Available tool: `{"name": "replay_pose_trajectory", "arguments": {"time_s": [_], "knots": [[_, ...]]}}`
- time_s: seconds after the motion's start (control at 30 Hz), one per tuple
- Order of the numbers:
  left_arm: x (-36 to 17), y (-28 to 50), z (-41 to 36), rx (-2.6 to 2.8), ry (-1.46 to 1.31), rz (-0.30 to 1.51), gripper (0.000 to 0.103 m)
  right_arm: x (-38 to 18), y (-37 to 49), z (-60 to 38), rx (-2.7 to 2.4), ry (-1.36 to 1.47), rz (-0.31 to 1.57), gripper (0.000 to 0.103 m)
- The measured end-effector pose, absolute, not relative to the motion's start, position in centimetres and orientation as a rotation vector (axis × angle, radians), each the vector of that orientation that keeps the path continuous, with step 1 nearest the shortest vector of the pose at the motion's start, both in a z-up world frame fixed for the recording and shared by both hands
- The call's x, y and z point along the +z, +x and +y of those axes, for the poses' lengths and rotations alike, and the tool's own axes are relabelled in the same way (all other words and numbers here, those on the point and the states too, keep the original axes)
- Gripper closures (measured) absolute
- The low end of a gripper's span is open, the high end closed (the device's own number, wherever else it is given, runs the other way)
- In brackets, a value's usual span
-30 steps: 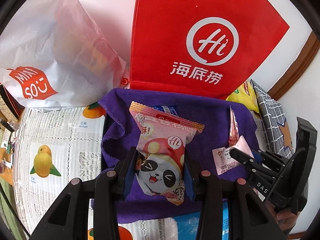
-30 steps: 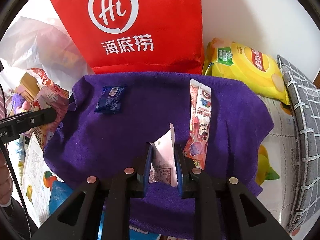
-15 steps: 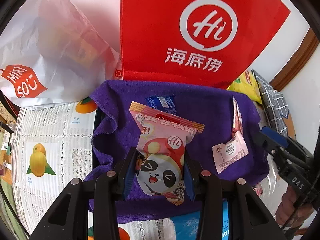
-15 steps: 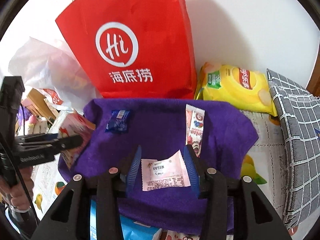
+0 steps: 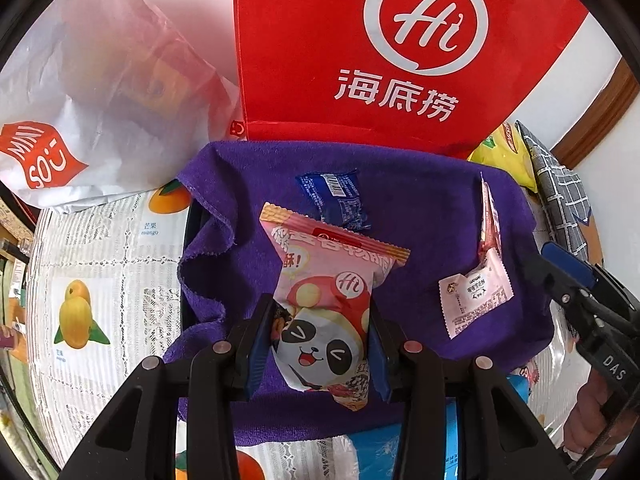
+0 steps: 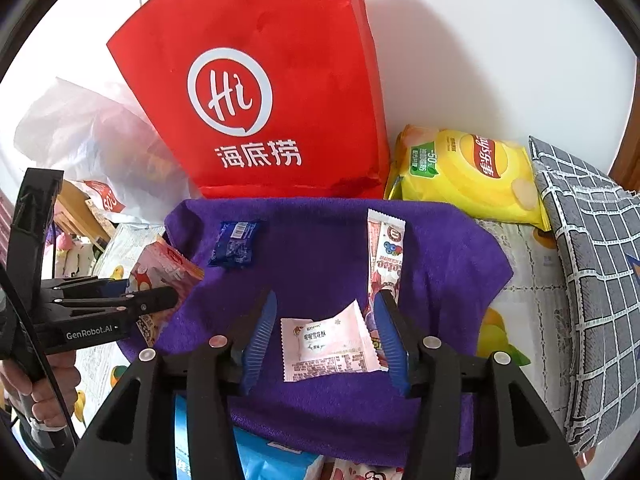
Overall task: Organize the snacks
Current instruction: 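Open the left tool to drop the panda bag on the towel while the right tool withdraws, then move both tools back to the snack pile beside the blue tissue pack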
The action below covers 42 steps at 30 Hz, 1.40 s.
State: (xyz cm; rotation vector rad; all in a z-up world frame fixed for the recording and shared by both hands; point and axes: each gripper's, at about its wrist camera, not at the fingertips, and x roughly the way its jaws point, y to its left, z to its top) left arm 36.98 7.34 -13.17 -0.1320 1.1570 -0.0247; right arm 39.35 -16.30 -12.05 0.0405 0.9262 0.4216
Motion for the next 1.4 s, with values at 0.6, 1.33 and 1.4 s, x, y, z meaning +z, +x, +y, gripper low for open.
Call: {"name": "replay_pose_trajectory", "arguments": {"time_s": [0.6, 1.33, 1.4], "knots": [[-11.3, 36.2, 6.7, -0.039, -0.112, 1.108, 0.048, -11.6, 39.1, -15.9, 0.388, -0.019, 0.95, 0.051], [-3.3, 29.1, 2.4, -0.081, -0.037, 0.885, 0.046, -5.5, 27.6, -19.3, 0.192, -0.122, 0.764, 0.018], [-3.0, 27.4, 2.0, -0.091, -0.028, 0.866, 0.046, -5.2, 26.4, -20.3, 0.204, -0.089, 0.758, 0.018]]}}
